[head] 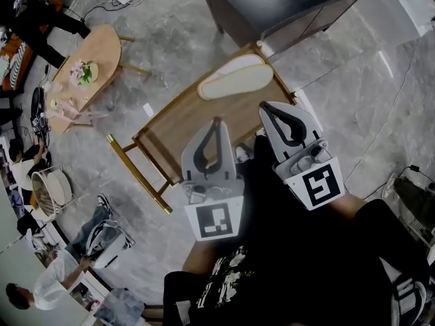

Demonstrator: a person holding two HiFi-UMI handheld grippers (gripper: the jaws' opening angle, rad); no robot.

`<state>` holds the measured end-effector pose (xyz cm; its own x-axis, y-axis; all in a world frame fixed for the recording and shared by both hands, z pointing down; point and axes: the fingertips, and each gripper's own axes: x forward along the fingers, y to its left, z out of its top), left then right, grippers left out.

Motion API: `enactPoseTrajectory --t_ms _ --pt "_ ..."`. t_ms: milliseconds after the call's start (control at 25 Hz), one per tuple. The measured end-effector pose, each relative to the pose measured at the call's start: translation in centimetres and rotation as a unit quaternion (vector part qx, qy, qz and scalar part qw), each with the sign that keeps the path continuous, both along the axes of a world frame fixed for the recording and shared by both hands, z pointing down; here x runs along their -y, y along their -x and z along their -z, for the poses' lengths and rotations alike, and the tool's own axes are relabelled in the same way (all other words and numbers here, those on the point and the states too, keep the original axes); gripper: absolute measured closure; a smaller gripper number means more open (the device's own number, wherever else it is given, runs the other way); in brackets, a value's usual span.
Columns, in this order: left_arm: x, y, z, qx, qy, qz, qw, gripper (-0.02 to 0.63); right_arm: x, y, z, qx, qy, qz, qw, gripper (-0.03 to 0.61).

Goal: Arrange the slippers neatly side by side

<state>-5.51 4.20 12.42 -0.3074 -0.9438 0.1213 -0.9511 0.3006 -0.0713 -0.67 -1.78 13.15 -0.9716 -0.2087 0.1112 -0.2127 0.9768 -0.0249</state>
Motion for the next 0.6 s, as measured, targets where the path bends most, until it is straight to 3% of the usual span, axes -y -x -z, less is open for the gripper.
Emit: enactPoseTrajectory --t_ms 600 --pt "-0.1 2.1 -0.5 0.01 0.024 0.104 0.9942 0.612 0.9 4.1 -0.4 0.016 0.007 0.114 0.993 0.58"
